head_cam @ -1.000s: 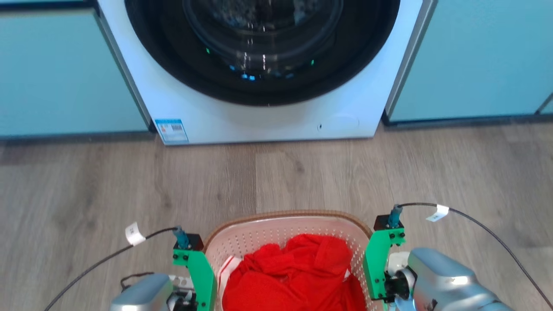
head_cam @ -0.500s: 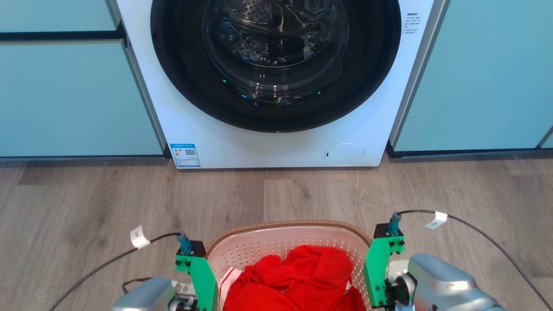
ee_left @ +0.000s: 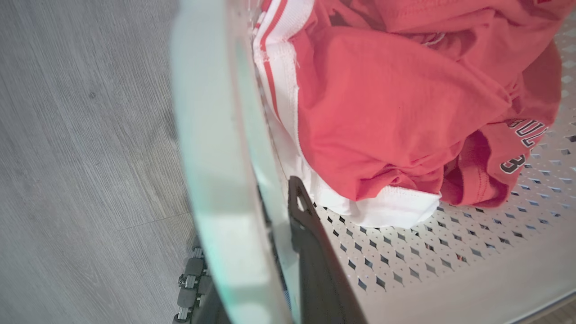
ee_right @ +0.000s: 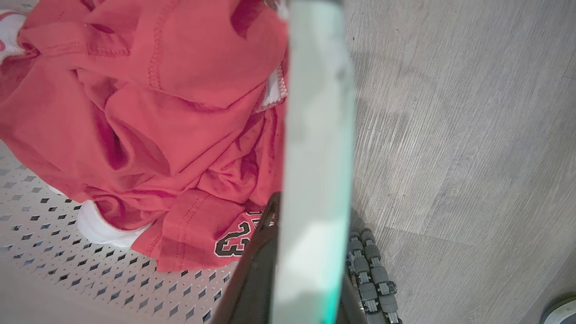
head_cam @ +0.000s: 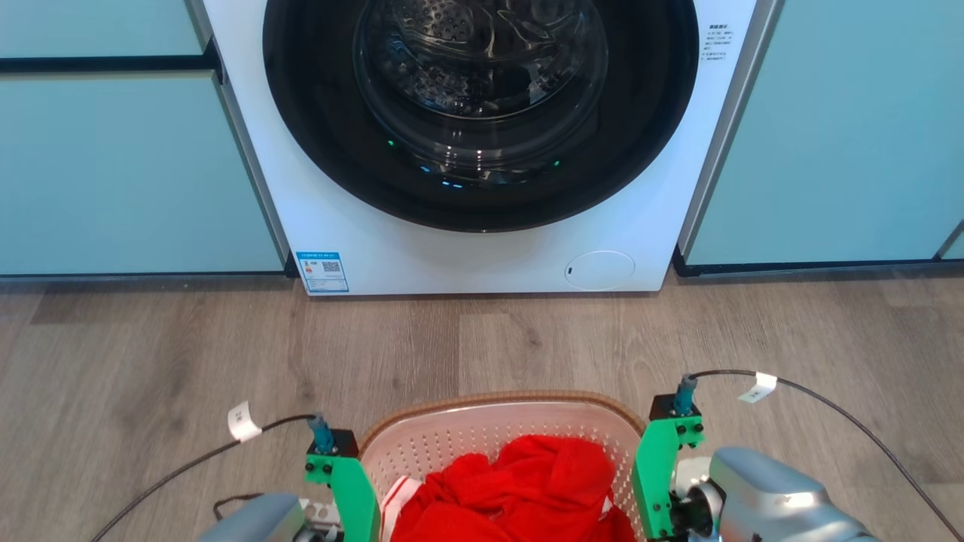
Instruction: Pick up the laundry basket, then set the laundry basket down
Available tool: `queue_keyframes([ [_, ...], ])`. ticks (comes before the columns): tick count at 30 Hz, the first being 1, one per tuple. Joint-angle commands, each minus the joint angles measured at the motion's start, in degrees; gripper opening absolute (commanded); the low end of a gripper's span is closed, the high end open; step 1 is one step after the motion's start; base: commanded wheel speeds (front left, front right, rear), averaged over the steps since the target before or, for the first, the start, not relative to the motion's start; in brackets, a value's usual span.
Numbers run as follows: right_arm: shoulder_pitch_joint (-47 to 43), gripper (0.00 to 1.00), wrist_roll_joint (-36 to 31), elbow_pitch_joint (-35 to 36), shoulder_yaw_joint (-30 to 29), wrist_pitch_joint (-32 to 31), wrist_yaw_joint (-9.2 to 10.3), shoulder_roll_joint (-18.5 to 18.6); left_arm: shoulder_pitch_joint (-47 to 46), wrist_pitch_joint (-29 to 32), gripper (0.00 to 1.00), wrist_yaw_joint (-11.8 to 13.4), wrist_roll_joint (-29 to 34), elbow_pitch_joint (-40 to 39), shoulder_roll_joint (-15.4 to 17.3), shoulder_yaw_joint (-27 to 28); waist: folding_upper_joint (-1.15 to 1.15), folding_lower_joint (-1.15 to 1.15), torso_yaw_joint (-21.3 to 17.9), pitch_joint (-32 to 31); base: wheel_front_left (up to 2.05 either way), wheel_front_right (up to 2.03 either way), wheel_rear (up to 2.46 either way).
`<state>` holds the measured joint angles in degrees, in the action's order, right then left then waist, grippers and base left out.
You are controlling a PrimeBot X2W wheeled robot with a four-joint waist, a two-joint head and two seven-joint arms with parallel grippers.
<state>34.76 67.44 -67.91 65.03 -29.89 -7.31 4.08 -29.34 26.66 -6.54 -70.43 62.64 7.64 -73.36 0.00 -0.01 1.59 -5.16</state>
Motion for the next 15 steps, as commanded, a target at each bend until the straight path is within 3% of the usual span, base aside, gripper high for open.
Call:
queue_keyframes([
  [1,2.03,0.0,0.46,1.74,0.31,1.21,-0.18,-1.2,-2.81,-0.07,0.0,-0.94,-0.29,-1.66,-0.74,0.77,0.0,0.01,-0.04,0.02,0.0,0.0,0.0],
  [15,2.79,0.0,2.25,1.28,2.23,1.99,-0.18,-1.2,-3.63,-0.33,0.0,-0.94,-1.04,-1.42,-1.08,0.41,0.0,0.01,-0.24,0.22,0.0,0.0,0.0],
])
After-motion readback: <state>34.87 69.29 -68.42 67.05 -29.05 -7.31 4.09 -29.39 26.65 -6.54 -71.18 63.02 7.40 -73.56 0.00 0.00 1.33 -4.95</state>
